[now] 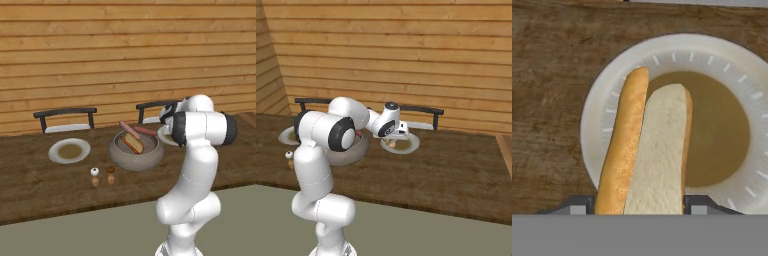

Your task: Place one bun and one sausage from the bowl on each plate.

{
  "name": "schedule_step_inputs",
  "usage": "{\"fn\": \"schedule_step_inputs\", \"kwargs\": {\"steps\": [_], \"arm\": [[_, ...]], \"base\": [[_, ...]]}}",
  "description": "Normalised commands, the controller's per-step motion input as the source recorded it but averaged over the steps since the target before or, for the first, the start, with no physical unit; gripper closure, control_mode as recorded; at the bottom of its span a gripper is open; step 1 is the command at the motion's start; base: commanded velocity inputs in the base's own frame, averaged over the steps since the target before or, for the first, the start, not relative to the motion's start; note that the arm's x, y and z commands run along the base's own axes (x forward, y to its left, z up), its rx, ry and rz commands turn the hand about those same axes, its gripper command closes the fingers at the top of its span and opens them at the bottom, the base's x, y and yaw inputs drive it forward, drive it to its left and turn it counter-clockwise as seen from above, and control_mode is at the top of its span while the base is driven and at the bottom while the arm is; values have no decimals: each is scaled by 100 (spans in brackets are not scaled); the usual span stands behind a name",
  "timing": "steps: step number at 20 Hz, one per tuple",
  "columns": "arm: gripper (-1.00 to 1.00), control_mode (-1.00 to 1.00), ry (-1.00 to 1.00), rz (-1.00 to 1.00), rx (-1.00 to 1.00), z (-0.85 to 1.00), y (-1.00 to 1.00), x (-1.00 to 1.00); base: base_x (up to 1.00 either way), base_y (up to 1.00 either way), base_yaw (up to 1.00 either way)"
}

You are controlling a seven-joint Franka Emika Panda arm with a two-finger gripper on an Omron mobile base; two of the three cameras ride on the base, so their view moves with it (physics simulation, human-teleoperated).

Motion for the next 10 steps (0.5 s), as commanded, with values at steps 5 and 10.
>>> {"fn": "schedule_step_inputs", "kwargs": {"steps": [5, 10], "arm": [[100, -100, 0, 0, 0, -2, 0, 6], [-100, -100, 0, 0, 0, 0, 0, 0]], "base": [[0, 0, 0], [0, 0, 0]]}}
